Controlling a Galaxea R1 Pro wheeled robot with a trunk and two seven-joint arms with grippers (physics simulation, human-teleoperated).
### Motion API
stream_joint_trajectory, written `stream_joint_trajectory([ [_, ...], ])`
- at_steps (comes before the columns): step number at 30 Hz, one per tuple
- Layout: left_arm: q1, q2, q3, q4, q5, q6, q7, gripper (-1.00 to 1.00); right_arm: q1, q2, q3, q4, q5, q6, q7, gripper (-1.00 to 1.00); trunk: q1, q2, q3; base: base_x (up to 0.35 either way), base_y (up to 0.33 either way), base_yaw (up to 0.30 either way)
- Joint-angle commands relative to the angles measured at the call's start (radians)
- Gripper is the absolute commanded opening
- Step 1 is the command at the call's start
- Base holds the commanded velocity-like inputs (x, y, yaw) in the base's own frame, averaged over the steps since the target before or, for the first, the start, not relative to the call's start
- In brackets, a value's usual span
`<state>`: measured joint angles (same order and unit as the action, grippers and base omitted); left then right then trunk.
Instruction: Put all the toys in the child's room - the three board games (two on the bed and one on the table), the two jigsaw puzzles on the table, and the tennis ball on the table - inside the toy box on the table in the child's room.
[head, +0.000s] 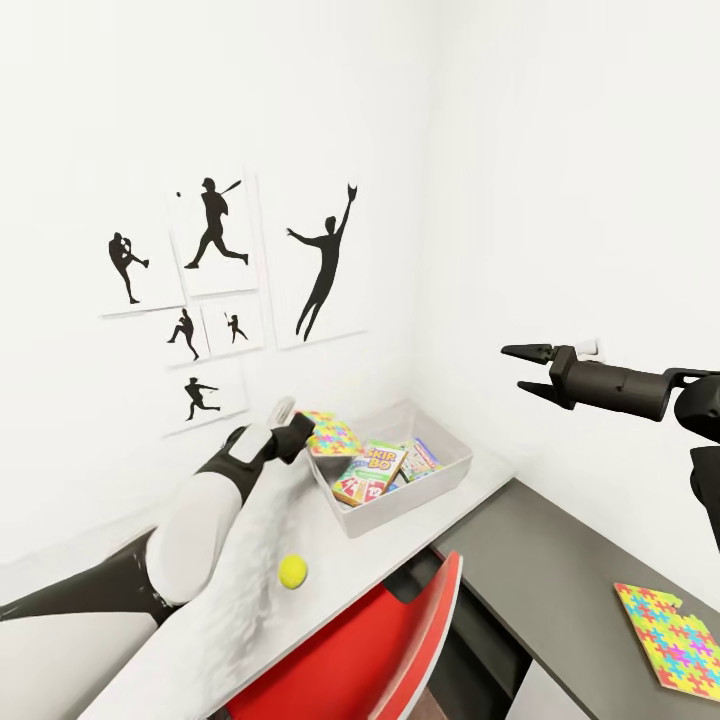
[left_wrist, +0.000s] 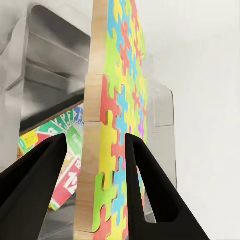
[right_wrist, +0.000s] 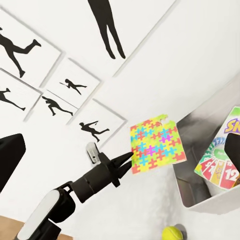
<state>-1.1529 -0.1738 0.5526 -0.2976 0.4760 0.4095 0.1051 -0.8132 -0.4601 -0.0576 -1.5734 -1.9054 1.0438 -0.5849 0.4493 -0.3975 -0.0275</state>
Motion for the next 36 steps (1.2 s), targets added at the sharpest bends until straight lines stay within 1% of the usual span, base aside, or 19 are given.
stream_joint_trajectory([
  [1, -0.001, -0.001, -0.013, 0.004, 0.010, 0.002, 0.009, -1.00, -0.001, 0.000, -0.001, 0.000, -0.009, 0.002, -0.010, 1.00, 0.001, -0.002, -0.002, 0.000, 0.000, 0.000],
  [5, -0.001, -0.001, -0.055, 0.014, 0.011, -0.004, 0.005, -1.00, -0.002, 0.000, 0.000, 0.000, -0.010, 0.002, -0.010, 1.00, 0.001, -0.002, -0.002, 0.000, 0.000, 0.000],
  [8, -0.001, -0.001, -0.067, 0.016, 0.012, -0.005, 0.002, -1.00, -0.001, 0.002, 0.001, 0.000, -0.010, 0.002, -0.010, 1.00, 0.001, -0.002, -0.002, 0.000, 0.000, 0.000],
  [13, -0.001, -0.001, -0.073, 0.018, 0.011, -0.006, 0.002, -1.00, -0.002, 0.011, 0.001, 0.000, -0.010, 0.002, -0.011, 1.00, 0.001, -0.002, -0.002, 0.000, 0.000, 0.005],
  [17, -0.001, -0.001, -0.077, 0.018, 0.010, -0.006, 0.002, -1.00, -0.001, 0.013, 0.001, 0.000, -0.010, 0.003, -0.010, 1.00, 0.001, -0.002, -0.004, 0.000, 0.000, 0.057],
  [36, -0.001, -0.001, -0.080, 0.005, 0.012, 0.005, -0.005, -1.00, -0.003, 0.012, 0.001, 0.000, -0.009, 0.002, -0.011, 1.00, 0.001, -0.002, -0.029, 0.000, 0.000, 0.087],
])
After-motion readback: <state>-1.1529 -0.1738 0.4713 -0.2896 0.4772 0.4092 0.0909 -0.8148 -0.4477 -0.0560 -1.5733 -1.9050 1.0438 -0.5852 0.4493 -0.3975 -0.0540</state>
